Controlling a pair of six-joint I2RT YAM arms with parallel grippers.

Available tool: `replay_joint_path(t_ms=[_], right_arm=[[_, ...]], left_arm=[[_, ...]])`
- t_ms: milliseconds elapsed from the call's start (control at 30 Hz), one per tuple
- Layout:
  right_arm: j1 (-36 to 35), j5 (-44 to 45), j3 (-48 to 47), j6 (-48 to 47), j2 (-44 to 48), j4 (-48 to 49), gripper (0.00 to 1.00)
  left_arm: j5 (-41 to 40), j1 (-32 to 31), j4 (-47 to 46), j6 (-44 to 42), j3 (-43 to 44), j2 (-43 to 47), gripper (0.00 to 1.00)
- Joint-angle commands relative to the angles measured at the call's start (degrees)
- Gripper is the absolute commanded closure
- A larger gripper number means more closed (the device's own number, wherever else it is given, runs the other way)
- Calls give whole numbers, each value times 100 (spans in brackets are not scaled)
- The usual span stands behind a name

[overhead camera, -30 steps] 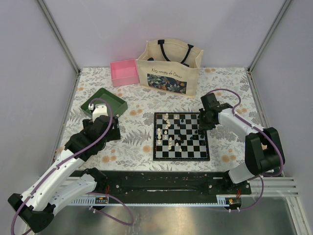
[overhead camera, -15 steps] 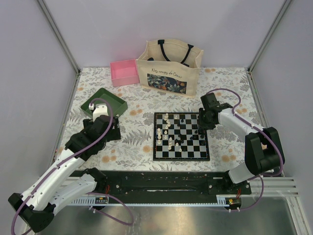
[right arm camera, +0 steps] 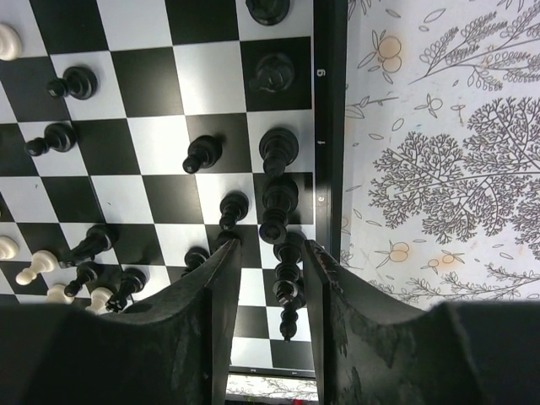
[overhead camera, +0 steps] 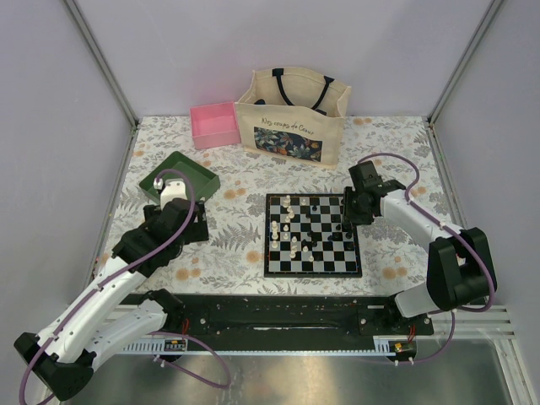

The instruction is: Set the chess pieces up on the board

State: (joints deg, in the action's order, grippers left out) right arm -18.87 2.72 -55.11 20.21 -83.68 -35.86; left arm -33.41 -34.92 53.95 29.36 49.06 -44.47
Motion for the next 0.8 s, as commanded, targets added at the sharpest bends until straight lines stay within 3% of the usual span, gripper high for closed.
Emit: replay_joint_path(t_ms=[0, 767], right_arm=[[-55, -8, 97, 9, 168, -97, 56], [-152, 18, 220, 45, 255, -211, 75]], left_arm=[[18, 29, -175, -80, 174, 0, 1], [27, 20, -166, -80, 174, -18, 1]])
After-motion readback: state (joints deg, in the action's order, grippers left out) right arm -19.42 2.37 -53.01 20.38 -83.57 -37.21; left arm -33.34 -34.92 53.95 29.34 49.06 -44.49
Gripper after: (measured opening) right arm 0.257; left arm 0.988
